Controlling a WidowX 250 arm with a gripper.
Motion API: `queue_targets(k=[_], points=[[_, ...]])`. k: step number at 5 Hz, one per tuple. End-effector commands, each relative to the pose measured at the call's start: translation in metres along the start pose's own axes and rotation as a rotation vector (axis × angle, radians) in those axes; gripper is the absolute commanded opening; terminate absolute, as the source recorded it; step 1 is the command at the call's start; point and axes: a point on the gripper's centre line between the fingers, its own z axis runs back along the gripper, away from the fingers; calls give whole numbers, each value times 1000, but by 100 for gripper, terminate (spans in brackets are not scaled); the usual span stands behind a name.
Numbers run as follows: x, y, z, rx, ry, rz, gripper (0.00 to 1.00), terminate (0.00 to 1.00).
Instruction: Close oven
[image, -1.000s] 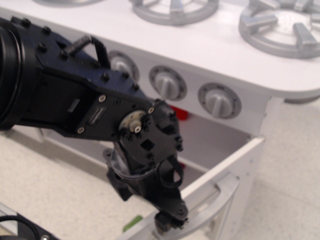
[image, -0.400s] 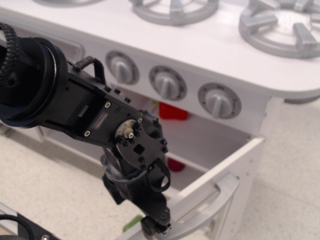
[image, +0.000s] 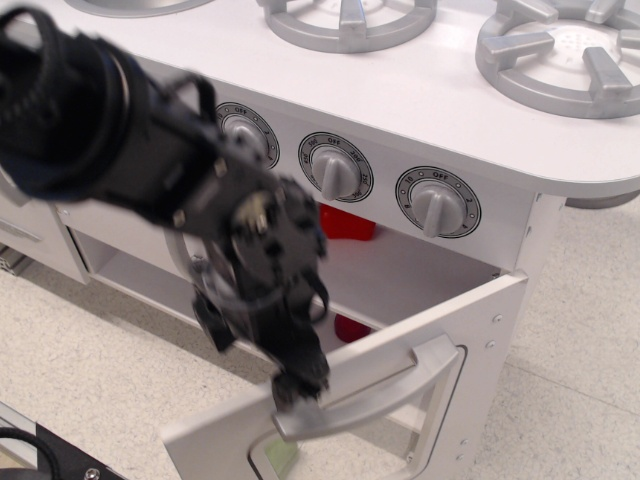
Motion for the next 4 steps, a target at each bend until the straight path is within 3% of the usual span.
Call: queue_targets(k=[1, 2, 3, 4], points=[[28, 20, 26, 34, -26, 96, 100, 0], [20, 9, 22, 7, -11, 91, 100, 0], [7, -8, 16, -89, 37, 117, 100, 0], [-2, -22, -2, -144, 50, 195, 100, 0]])
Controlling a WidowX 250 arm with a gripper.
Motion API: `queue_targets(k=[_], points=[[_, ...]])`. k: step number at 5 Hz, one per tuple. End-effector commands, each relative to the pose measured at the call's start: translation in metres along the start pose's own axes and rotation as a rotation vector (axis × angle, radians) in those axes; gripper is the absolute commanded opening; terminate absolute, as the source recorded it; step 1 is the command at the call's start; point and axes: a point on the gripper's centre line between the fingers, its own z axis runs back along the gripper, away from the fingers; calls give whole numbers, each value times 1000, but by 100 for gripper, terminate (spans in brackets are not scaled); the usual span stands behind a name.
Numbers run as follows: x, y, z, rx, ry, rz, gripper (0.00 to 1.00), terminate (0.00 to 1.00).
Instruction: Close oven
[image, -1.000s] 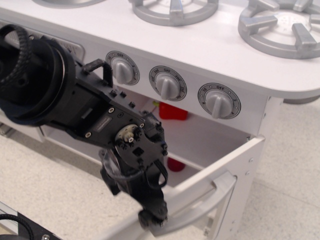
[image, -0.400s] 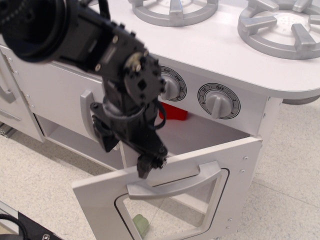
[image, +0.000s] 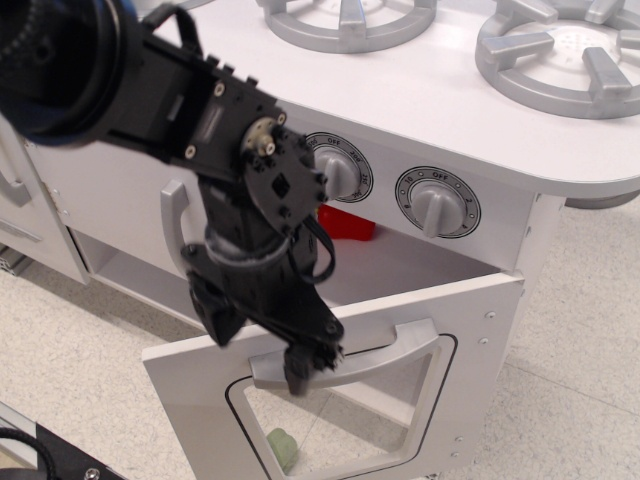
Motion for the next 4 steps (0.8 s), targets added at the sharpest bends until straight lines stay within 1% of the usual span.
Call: queue_targets(k=[1, 2, 3, 4], points=[[-7, -13, -28, -96, 12, 144, 100, 0], [-4, -4, -43, -54, -76, 186, 100, 0], [9, 7, -41, -48, -211, 228, 100, 0], [29, 17, -39, -31, -264, 274, 100, 0]])
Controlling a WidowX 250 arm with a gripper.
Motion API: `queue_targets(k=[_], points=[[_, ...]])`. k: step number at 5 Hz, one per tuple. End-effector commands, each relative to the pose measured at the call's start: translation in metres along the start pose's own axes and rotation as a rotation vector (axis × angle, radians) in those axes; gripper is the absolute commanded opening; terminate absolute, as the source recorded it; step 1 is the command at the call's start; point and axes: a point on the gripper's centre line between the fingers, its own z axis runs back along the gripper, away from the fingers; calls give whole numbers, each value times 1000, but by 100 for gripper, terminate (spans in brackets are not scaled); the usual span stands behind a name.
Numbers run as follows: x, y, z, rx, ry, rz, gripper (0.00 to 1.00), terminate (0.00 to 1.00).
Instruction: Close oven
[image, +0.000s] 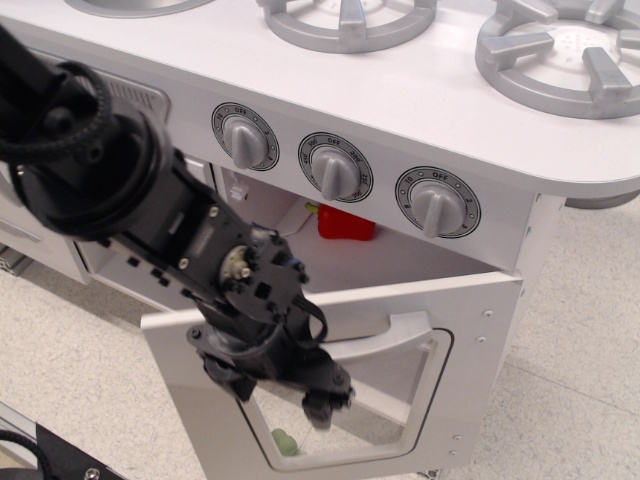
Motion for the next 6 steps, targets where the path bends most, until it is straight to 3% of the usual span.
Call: queue_targets(k=[1, 2, 4, 6], points=[[57, 10, 3, 23, -125, 101, 100, 0], [79, 12, -1, 46, -135, 134, 100, 0], [93, 13, -4, 69, -145, 148, 100, 0], [53, 15, 45, 16, -44, 63, 100, 0]])
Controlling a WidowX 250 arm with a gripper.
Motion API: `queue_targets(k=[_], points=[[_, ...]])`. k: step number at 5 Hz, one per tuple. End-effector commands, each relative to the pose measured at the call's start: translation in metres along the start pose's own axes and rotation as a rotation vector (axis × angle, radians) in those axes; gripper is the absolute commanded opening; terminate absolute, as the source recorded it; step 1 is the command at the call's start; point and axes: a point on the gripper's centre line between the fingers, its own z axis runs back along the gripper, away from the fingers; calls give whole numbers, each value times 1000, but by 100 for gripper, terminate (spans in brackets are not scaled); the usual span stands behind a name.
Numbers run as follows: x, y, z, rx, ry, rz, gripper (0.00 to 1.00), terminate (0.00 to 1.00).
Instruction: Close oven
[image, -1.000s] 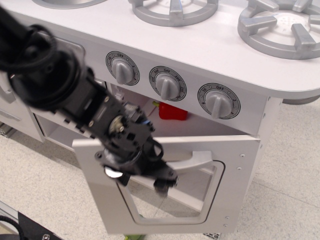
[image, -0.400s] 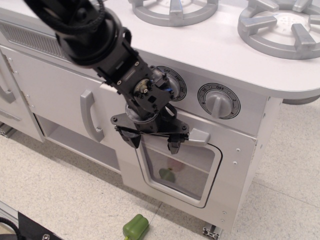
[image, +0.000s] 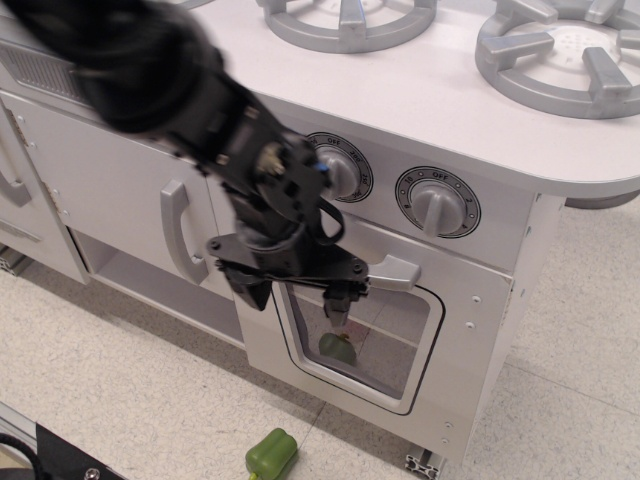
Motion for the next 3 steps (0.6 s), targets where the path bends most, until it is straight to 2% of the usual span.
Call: queue_targets(k=[1, 2, 3], points=[[4, 5, 46, 13, 37, -55, 100, 0], [4, 5, 46, 13, 37, -55, 100, 0], [4, 5, 46, 13, 37, -55, 100, 100]])
